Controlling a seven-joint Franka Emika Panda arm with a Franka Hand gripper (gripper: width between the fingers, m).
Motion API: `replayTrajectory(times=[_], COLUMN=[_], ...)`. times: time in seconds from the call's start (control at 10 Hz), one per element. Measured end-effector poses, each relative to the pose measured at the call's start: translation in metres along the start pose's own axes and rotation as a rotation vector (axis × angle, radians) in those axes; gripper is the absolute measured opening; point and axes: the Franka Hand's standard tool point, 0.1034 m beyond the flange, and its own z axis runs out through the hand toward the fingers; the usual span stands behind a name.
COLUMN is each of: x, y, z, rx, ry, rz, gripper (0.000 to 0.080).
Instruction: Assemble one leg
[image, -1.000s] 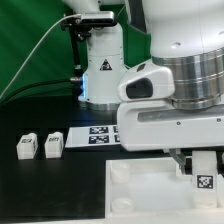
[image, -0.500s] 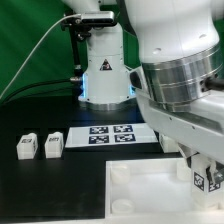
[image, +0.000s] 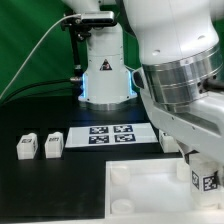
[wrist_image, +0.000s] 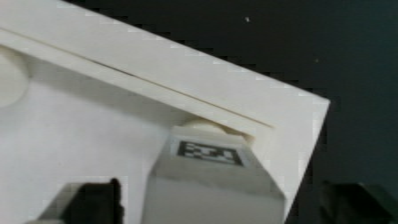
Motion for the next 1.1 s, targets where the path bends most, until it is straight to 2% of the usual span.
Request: replayTrajectory(times=[0.1,0.2,0.4,0.5,0.6,0.7,0.9,1.0,1.1], x=[-0.003,-0.002,-0.001,0.0,0.004,0.008,0.008,0.008,0.007], y=[-0.001,-0.003,-0.002,-0.001,-0.001,-0.001,0.0,0.0,-0.001], z=[0.001,-0.001,-0.001,-0.001,-0.003,-0.003,-0.002,-0.002,-0.002], rx=[-0.003,-0.003,-0.006,-0.018,-0.049,-0.066,-0.067,-0.068,-0.058], ry=[0.004,0.019,0.019,0.023,0.046,0.051,0.05,0.05,0.047], rz=[-0.166,-0.389,-0.558,-0.699,-0.883,-1.093,-1.13,-1.129,-1.046], gripper=[0.0623,0.0641,0.0648,0.0648,0.0649,0.0649,0.0649,0.0553,0.0369])
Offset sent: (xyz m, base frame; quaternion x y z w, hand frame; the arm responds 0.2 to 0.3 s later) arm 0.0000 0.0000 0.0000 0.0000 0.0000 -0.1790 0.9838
